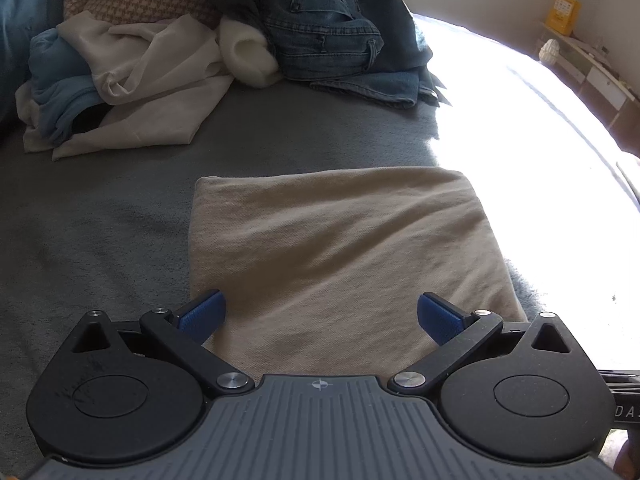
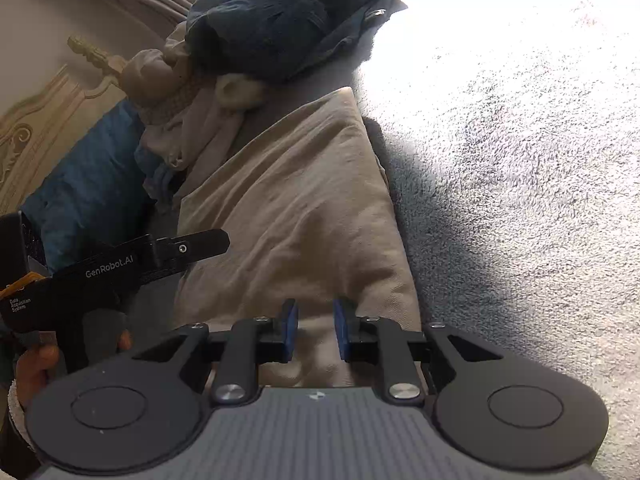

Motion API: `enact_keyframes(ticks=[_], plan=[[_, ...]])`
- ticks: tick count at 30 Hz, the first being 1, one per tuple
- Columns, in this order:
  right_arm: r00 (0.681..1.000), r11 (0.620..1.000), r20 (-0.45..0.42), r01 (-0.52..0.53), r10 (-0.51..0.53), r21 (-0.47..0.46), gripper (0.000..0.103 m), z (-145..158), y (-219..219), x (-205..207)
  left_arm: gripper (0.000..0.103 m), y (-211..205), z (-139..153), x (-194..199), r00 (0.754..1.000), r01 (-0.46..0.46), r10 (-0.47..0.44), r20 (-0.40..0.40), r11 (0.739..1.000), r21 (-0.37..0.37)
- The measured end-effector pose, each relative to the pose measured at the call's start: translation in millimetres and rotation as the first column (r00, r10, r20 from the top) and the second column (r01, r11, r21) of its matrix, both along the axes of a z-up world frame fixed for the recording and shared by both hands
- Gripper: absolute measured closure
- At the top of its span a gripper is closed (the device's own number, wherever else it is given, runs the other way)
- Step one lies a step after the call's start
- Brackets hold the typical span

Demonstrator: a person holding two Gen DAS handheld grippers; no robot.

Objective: Fold clothes

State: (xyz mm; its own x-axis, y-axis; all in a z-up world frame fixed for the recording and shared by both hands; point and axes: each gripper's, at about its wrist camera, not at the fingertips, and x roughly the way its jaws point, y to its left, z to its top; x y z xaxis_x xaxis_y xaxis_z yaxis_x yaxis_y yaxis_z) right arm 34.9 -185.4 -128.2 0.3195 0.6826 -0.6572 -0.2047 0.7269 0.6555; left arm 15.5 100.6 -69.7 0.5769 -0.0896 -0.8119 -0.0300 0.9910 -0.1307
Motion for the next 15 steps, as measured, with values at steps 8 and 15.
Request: enact_keyframes(ticks=[8,15], plan=[[0.989,0.997,0.144,0.049,-0.040,-0.061,0.080,41.2,-9.3,9.5,0.001,-7.6,-2.0,3.3,1.000,0.011,-0.009,-0.018,0.998,0.069],[0.957,0.972,0.285,0.022,0.046,-0.234,0.080,51.6,22.8,34.6,0.002,-15.6,-5.0,3.9,0.999,0.025,-0.021,-0.037,0.992,0.121]])
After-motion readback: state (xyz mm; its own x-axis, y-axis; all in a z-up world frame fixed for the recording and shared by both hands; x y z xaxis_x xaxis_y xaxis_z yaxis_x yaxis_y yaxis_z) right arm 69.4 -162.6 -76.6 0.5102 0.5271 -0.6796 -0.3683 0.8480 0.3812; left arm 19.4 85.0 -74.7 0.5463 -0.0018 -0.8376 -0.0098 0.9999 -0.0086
